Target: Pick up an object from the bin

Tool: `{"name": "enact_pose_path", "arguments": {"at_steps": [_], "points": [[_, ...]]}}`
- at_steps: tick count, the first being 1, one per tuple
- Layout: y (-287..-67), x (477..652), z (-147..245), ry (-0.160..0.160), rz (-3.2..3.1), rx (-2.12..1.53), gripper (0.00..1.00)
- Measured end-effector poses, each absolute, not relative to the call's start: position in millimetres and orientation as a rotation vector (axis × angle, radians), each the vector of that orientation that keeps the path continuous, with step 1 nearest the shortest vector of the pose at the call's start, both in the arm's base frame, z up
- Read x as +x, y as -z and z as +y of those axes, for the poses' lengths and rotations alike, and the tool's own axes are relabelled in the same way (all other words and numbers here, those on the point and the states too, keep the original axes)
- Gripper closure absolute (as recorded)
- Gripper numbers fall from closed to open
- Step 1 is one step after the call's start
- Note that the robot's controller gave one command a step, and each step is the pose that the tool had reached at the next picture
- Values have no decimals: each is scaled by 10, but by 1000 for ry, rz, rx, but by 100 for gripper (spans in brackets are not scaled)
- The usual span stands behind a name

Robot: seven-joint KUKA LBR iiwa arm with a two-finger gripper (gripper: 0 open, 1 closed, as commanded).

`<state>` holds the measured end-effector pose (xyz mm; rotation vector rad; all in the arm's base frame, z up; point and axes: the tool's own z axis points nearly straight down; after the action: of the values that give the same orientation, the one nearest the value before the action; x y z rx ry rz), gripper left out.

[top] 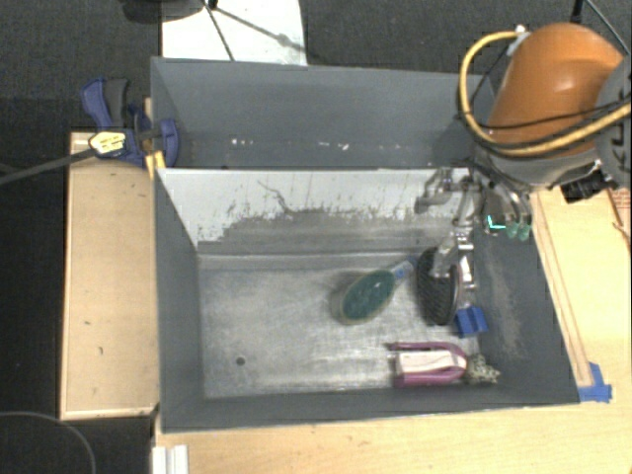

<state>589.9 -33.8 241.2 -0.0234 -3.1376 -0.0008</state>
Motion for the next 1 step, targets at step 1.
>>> {"name": "enact_pose_path", "arguments": {"at_steps": [1], "points": [[-899,5691,-549,1,-3128,246,0]]}}
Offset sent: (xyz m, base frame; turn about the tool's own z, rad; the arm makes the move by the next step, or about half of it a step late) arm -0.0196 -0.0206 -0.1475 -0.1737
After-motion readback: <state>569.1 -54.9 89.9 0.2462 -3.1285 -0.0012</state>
